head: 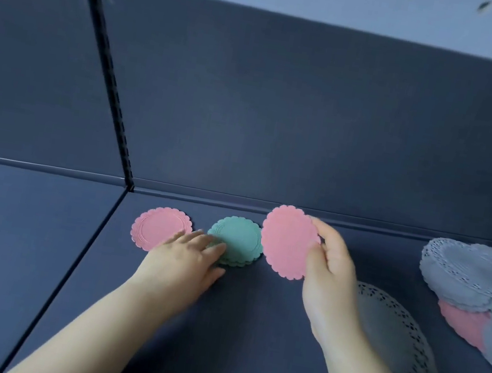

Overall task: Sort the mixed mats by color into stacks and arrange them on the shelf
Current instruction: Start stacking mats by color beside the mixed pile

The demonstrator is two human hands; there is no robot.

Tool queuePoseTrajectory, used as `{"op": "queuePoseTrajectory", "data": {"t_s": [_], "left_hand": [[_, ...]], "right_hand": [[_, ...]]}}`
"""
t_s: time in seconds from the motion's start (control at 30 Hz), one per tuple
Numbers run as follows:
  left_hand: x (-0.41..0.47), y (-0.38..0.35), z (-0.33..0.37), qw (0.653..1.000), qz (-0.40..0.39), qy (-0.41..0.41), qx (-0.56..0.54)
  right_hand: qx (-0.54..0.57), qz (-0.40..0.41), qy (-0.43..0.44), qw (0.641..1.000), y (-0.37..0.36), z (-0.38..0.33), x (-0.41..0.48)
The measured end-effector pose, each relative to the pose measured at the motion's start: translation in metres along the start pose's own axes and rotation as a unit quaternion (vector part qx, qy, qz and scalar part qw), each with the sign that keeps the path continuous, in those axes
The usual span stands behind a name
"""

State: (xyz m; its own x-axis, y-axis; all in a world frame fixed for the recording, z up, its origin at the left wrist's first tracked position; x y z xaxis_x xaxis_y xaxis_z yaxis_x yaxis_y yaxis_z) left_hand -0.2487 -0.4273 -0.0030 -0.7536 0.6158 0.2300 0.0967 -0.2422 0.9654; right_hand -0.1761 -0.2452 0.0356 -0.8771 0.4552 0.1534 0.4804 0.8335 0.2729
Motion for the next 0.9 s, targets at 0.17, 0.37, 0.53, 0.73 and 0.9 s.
{"op": "queuePoseTrajectory", "data": {"t_s": [0.17, 0.37, 0.53, 0.73, 0.9], "left_hand": [[-0.032, 0.020, -0.020, 0.997, 0.054, 0.056, 0.020], [-0.067, 0.039, -0.039, 0.988, 0.084, 0.127, 0.031], [-0.085, 0.046, -0.053, 0.979, 0.092, 0.179, 0.027], [-0.099, 0.046, -0.059, 0.970, 0.067, 0.231, -0.025], [-0.105, 0.046, -0.065, 0.974, 0.082, 0.211, -0.001]], "right_hand": [[-0.063, -0.054, 0.035, 0.996, -0.038, -0.014, 0.015], [-0.181, -0.114, 0.093, 0.972, -0.099, -0.032, 0.026], [-0.289, -0.243, 0.179, 0.909, -0.140, -0.040, 0.024], [-0.349, -0.380, 0.226, 0.826, -0.183, -0.014, 0.012], [-0.405, -0.424, 0.285, 0.759, -0.186, -0.004, 0.010]]}}
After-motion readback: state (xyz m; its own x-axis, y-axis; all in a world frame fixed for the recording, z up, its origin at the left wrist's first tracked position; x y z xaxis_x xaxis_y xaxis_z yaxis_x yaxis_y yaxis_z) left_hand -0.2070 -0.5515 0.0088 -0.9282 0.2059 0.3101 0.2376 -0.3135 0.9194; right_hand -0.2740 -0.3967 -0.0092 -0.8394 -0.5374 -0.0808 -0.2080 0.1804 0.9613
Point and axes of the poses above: each hand's wrist, its own x-axis towards the middle knuckle, its own y-axis out of the back of the hand, z = x × y, the point moved 1 cm from there along x, towards the middle knuckle, and after that the axes turned 6 degrees about -x, right-handed, at the moved point
